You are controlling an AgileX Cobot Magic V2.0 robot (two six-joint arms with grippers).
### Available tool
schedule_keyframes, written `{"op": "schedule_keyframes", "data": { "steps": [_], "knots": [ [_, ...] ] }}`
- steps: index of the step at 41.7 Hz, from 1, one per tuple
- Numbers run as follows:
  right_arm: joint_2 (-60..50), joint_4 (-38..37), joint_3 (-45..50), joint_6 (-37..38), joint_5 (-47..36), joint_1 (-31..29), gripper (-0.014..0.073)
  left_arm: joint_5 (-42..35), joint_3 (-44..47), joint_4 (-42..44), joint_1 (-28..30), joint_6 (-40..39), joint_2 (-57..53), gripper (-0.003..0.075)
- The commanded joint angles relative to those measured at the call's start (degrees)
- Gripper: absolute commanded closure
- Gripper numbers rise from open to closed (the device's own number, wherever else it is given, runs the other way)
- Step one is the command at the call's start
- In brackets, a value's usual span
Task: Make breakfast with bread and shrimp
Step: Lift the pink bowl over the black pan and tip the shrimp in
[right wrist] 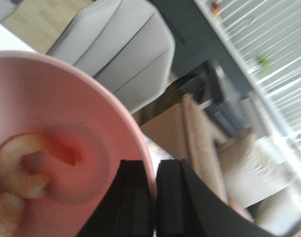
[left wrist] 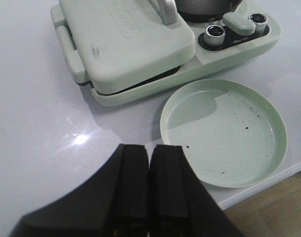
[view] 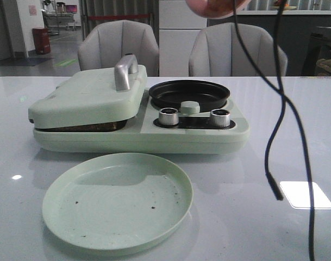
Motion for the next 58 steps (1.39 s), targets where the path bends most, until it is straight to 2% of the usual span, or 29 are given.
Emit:
{"op": "schedule_keyframes", "data": {
  "steps": [1, 4, 16, 22, 27, 33, 42, 58],
  "knots": [
    [-0.8, -15.4, -2.3, 3.3, 2.5, 1.7, 0.0540, -4.6, -1.7, 0.0, -0.3, -0.4, 0.0, 0.0619],
    [1.4, -20.2, -2.4, 4.1, 3.8, 2.5, 0.0540, -4.6, -1.7, 0.0, -0.3, -0.4, 0.0, 0.0619],
    [6.6, -20.2, -3.6, 4.1, 5.3, 2.8, 0.0540, -4.6, -1.7, 0.0, -0.3, -0.4, 0.0, 0.0619],
    [7.2, -20.2, -3.8, 0.6, 7.6, 3.0, 0.0540, -4.6, -1.7, 0.0, -0.3, -0.4, 0.0, 0.0619],
    [7.2, -20.2, -7.1, -3.1, 11.5, 3.0, 0.0540, -4.6, -1.7, 0.0, -0.3, -0.4, 0.0, 0.0619],
    [7.2, -20.2, -12.5, -3.9, 14.6, 3.0, 0.0540, -4.6, -1.7, 0.0, -0.3, -0.4, 0.0, 0.0619],
    [7.2, -20.2, -17.2, -7.3, 14.4, 4.4, 0.0540, -4.6, -1.7, 0.0, -0.3, -0.4, 0.0, 0.0619],
    [10.2, -20.2, -17.1, -8.4, 13.5, 4.9, 0.0540, -4.6, -1.7, 0.0, -0.3, -0.4, 0.0, 0.0619]
  ]
}}
